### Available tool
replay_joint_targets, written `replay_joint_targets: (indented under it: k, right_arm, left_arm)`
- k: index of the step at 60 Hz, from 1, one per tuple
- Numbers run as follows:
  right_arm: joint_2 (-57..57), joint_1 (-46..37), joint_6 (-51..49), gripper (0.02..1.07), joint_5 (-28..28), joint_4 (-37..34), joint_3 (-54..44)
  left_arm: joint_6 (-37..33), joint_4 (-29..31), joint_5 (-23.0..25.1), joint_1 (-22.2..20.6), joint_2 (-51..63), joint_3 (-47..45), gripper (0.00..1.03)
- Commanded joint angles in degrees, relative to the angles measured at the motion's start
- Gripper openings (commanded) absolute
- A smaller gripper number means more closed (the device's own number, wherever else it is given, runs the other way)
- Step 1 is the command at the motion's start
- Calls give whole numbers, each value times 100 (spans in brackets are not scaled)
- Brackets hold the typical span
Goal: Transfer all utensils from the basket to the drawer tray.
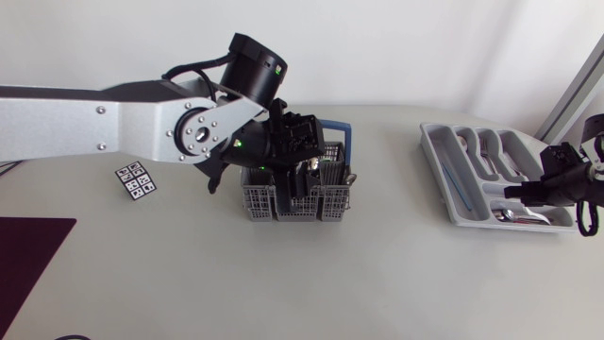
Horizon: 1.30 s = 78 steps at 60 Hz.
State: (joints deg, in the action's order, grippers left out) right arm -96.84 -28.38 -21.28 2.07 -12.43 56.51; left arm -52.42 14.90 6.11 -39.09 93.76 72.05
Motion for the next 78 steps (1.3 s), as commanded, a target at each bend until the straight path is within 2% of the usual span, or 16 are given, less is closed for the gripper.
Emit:
replay_joint_targets:
  k: [1, 11, 15, 23, 33, 51, 68, 74, 78]
  right_arm:
    - [209, 96, 27, 55, -31, -14, -61]
    - [1000, 360, 273, 55, 207, -427, -88]
    - [1360, 544, 598, 55, 549, -788, -70]
    - [1580, 1028, 941, 55, 1622, -1675, 211]
    - [1352, 1757, 1477, 55, 2483, -2080, 466]
    - [719, 2979, 2216, 54, 3318, -2185, 985]
    - [-204, 3198, 2594, 51, 3740, -2115, 1433]
    - [-283, 3330, 2717, 43, 3845, -2018, 1433]
    - [-292, 3453, 2778, 43, 3845, -1983, 1424]
  left_arm:
    - [136, -13, -4, -28, 11, 19, 72]
    - [145, -22, -4, -11, -24, -16, 73]
    - [154, -22, -4, -2, -33, -24, 73]
    - [233, -22, -4, -11, -33, -51, 73]
    - [241, -31, -4, -20, -42, -112, 73]
    - [241, -48, -4, 112, -50, -174, 73]
    - [426, -338, -4, 235, -112, -402, 73]
    - [663, -488, -4, 306, -121, -429, 73]
    - [839, -628, -40, 341, -103, -455, 73]
